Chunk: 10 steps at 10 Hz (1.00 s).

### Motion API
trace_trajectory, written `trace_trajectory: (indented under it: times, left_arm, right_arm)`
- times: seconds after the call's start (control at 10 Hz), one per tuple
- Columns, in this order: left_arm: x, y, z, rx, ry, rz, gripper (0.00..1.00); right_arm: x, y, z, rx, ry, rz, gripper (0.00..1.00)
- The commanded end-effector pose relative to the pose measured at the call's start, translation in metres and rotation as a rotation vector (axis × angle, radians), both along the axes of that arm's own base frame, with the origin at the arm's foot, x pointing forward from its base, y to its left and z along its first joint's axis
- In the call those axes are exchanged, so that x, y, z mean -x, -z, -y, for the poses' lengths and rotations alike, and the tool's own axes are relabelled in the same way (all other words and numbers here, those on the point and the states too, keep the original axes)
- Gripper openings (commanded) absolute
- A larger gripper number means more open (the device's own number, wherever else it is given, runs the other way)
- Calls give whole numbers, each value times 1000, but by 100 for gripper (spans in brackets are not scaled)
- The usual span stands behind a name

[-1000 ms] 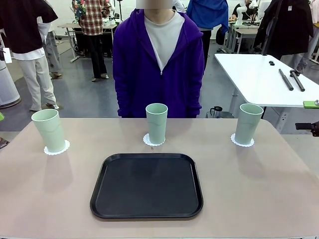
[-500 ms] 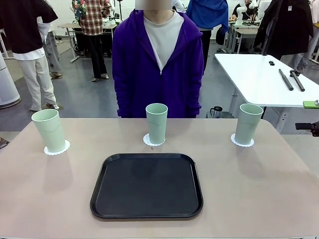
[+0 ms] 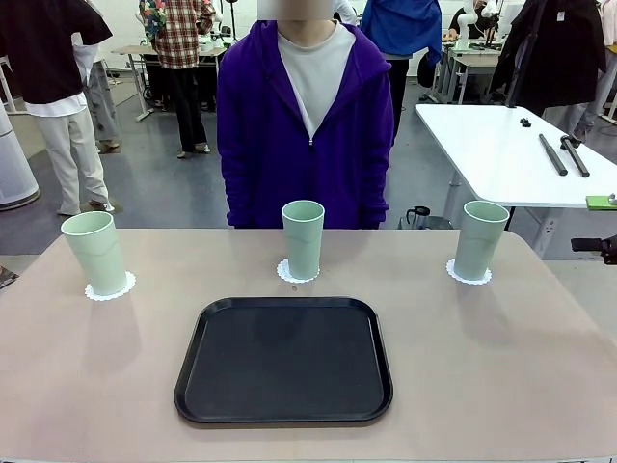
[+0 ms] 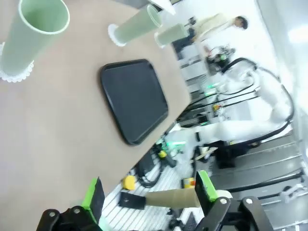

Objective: Place coasters on the table and set cups on them.
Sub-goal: Take one Reusable plastic cup from the Flat Tray and place it on a coaster set by the human.

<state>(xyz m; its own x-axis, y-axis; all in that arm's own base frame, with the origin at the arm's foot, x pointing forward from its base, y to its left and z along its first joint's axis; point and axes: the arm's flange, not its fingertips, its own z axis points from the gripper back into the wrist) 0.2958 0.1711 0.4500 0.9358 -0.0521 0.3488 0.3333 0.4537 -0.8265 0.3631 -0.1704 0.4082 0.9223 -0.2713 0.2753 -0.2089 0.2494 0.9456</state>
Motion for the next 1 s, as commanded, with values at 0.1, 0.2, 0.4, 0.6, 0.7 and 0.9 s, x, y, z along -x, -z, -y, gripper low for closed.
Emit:
trace_trajectory:
  times: [0.1, 0.2, 0.4, 0.6, 0.7, 0.9]
  left_arm:
    - [-18, 21, -51, 141, -3, -104, 100]
    - [-16, 28, -68, 180, -28, -112, 100]
    - [-28, 41, -105, 215, -74, -133, 100]
    - [-25, 49, -133, 255, -151, -122, 100]
    - [-25, 50, -140, 267, -172, -111, 100]
    - [-21, 48, -146, 251, -192, -100, 100]
  right_arm:
    - [-1, 0, -1, -2, 9, 5, 100]
    - [-1, 0, -1, -2, 9, 5, 100]
    - [-1, 0, -1, -2, 9, 5, 100]
    - [-1, 0, -1, -2, 9, 5, 100]
    - [-1, 0, -1, -2, 9, 5, 100]
    - [-1, 0, -1, -2, 9, 5, 100]
